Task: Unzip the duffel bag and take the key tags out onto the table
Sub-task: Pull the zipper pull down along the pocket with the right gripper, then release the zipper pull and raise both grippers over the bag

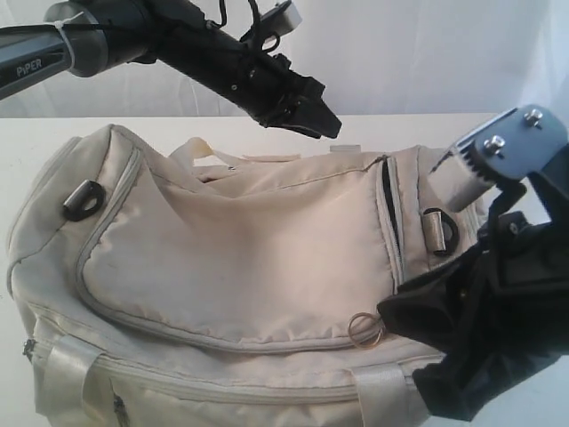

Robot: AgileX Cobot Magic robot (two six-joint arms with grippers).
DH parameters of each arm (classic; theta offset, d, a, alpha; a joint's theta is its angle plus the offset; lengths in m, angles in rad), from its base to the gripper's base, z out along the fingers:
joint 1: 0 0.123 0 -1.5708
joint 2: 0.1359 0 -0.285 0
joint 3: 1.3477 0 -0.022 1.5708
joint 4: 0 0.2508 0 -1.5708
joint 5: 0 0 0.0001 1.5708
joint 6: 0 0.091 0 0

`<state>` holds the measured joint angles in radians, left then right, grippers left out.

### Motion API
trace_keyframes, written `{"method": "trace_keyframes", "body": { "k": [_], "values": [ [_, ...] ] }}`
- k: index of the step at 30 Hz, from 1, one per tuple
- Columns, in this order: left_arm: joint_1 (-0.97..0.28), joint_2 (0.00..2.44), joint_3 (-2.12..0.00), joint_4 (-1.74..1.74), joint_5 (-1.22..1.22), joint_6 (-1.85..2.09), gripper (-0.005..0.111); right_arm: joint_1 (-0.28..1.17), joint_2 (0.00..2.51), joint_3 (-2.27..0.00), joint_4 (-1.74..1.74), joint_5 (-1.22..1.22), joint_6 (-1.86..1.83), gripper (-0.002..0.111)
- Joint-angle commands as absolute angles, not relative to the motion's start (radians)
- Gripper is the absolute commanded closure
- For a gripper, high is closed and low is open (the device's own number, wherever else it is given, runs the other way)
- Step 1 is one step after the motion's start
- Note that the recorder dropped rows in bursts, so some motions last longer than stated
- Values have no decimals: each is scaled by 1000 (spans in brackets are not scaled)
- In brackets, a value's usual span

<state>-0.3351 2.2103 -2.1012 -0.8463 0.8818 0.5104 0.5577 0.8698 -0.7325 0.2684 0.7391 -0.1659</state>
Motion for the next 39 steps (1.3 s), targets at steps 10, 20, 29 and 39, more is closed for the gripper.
{"method": "trace_keyframes", "body": {
  "k": [10,20,29,39],
  "values": [
    [-292,1984,-2108,-746,1221,543,52,557,857,-821,-34,831,87,59],
    [-303,1751,-1821,-681,1221,531,74,491,942,-978,-106,936,17,63],
    [-330,1365,-1373,-729,1037,560,107,295,1060,-987,-83,894,-120,101],
    [-549,1158,-917,-754,556,581,107,199,1281,-1061,355,965,-439,99]
  ]
}}
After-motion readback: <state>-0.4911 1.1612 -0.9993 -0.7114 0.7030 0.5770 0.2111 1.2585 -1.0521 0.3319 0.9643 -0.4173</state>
